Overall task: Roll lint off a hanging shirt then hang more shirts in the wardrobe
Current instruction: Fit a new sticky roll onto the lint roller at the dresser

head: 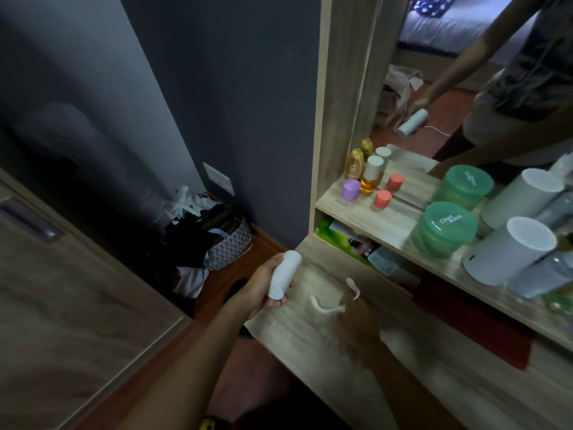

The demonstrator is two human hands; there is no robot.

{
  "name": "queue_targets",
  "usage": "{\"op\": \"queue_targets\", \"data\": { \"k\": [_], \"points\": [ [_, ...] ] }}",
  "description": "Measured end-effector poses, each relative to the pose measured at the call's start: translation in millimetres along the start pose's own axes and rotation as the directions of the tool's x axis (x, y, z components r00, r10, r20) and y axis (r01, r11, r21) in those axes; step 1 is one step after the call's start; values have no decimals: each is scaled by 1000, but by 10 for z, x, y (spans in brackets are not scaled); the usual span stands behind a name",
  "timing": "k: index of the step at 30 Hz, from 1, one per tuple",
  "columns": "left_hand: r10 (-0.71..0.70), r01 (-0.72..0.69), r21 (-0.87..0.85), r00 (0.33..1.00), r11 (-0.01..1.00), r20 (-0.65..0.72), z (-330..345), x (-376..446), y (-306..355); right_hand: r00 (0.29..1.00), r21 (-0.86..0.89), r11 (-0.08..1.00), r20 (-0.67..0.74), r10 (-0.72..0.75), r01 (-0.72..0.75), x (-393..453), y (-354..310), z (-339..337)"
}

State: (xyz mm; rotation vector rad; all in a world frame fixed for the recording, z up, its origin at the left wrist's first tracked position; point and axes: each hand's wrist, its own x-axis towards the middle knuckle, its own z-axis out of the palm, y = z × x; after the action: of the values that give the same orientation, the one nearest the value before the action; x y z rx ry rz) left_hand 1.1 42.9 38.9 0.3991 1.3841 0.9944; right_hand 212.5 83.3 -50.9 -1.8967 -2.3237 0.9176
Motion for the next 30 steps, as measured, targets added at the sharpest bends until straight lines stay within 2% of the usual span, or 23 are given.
{"op": "queue_targets", "data": {
  "k": [5,7,10,13,17,23,30],
  "points": [
    [5,-7,-34,999,999,-49,126,11,-53,983,357,916,-44,-177,181,-239,-86,-276],
    [1,-3,-31,998,1000,-63,180,35,-84,973,436,871,-56,-226,227,-408,-157,-392],
    [-10,9,-5,999,1000,-44,297,23,-127,954,394,869,-116,-276,300,-602,-220,-492],
    [-22,24,65,999,998,-31,469,21,-120,951,291,906,-139,-278,307,-684,-240,-500],
    [-81,77,99,996,992,32,559,25,-99,945,241,918,-166,-281,315,-705,-250,-481],
    [-40,42,-29,997,999,69,587,-67,-81,941,238,918,-195,-276,318,-700,-318,-514],
    [-8,12,-162,1000,987,26,626,-91,63,948,274,920,-228,-222,281,-641,-471,-571]
  ]
}}
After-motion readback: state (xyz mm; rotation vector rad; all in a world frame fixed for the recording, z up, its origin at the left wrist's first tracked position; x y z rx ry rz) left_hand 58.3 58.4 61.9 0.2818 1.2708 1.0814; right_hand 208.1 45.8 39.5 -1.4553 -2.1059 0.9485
